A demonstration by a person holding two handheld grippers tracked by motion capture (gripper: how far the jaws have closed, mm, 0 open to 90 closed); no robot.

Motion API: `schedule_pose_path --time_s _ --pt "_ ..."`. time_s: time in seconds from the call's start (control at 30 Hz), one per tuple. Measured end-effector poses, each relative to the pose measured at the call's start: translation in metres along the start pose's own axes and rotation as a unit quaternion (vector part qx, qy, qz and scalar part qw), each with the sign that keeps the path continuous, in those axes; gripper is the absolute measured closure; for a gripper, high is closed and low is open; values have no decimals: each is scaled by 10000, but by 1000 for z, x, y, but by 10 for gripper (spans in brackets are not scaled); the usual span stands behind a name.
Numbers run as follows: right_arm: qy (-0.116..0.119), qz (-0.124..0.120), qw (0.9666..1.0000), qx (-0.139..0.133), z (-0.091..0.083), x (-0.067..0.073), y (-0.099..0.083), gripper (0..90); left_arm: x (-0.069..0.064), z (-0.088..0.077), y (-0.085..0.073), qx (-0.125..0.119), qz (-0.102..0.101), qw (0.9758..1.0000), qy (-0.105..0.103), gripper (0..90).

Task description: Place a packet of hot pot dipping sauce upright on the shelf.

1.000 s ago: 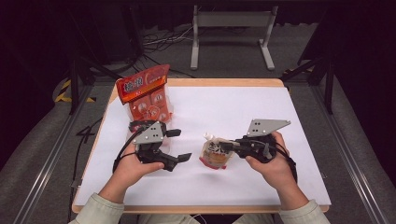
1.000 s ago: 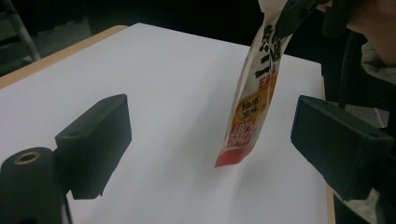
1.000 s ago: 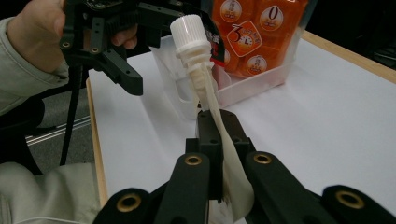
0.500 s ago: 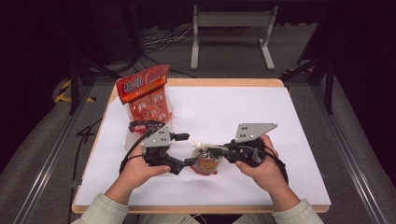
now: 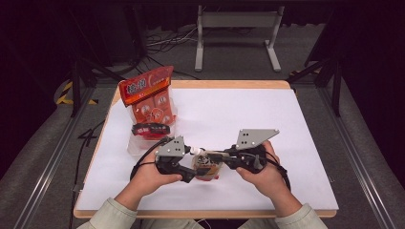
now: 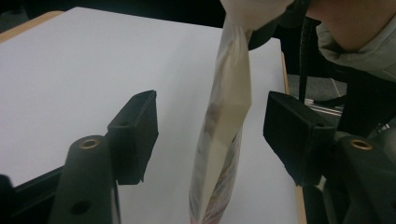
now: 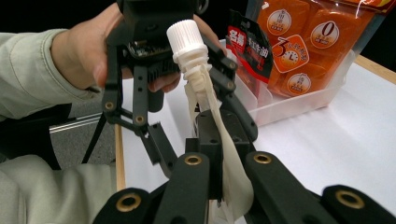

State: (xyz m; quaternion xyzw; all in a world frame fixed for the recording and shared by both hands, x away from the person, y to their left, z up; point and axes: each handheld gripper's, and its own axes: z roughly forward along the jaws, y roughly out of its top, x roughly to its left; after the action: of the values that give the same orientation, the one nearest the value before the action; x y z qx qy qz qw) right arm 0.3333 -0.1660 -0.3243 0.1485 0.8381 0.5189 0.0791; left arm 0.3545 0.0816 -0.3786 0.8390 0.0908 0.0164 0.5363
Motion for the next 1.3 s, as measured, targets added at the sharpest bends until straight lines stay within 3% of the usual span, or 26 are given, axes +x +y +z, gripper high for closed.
schedule_pose_path --time_s 0.13,0.3,0.47,0.53,0.7,1.0,1.3 --pt "22 0 10000 5 1 0 0 896 -1 1 0 8 11 10000 -79 460" --pt "2 6 10000 28 4 1 -1 896 -1 3 -2 10 28 9998 -173 650" --pt "11 22 10000 -19 4 1 -1 892 -1 2 -3 5 -47 9995 -303 784" --pt "36 12 10000 -78 4 1 -2 881 -1 1 -3 17 -4 9998 -221 814" --pt "24 5 9991 -432 0 1 -2 764 2 -3 -4 121 -68 9998 -171 838" --pt "-7 116 9970 -762 -16 -7 -5 601 8 -21 -3 101 -181 9998 -71 842" --pt "-462 315 9938 -957 -48 -25 -18 529 13 -60 5 -166 -212 9995 193 844"
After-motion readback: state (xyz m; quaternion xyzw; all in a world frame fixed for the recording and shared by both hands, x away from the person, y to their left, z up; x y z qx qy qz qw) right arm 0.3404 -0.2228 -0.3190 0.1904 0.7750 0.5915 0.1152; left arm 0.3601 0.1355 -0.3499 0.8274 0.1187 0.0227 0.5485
